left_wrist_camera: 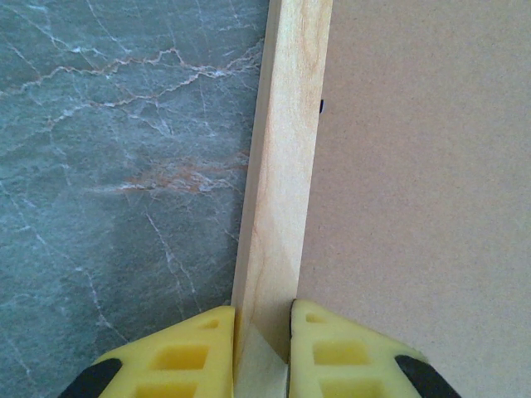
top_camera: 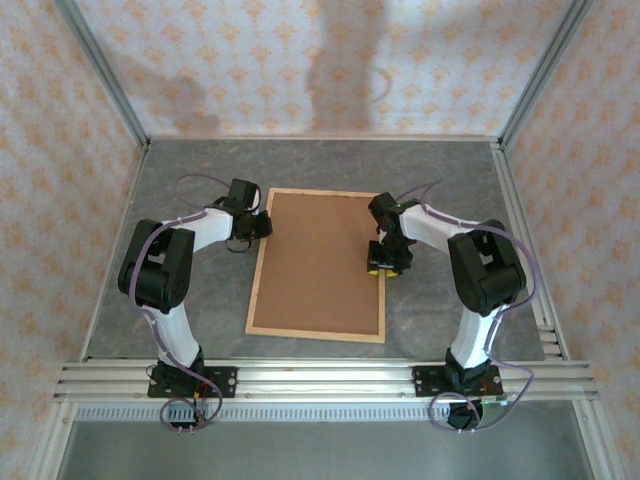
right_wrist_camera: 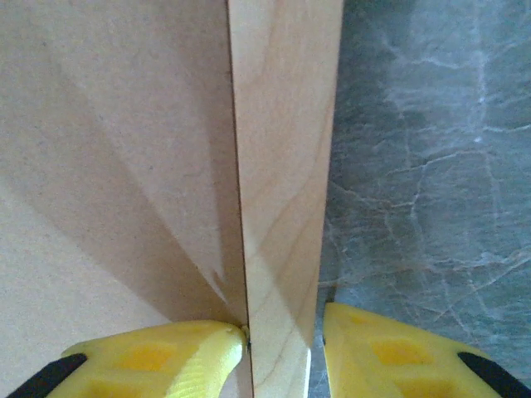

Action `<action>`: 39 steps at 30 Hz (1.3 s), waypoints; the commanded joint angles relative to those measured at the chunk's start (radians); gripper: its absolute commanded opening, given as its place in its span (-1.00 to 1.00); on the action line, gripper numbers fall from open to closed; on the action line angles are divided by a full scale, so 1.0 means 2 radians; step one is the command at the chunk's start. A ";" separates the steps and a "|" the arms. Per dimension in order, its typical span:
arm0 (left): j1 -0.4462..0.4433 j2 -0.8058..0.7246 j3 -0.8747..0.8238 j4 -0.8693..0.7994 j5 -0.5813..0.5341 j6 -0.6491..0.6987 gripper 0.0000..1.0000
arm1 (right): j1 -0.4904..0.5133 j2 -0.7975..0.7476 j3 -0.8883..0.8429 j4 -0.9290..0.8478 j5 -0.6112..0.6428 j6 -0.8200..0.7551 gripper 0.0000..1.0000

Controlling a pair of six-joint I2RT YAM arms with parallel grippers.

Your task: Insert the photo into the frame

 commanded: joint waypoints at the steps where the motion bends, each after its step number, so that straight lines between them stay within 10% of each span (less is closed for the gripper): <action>1: -0.012 0.029 -0.017 -0.023 0.014 -0.010 -0.65 | 0.014 0.035 -0.012 0.050 -0.014 0.010 -0.23; 17: -0.012 0.028 -0.017 -0.023 0.013 -0.010 -0.65 | -0.017 -0.058 -0.007 -0.018 0.036 -0.022 0.11; 39: -0.013 0.029 -0.017 -0.024 0.013 -0.010 -0.65 | -0.014 -0.007 -0.016 0.001 0.018 -0.020 -0.17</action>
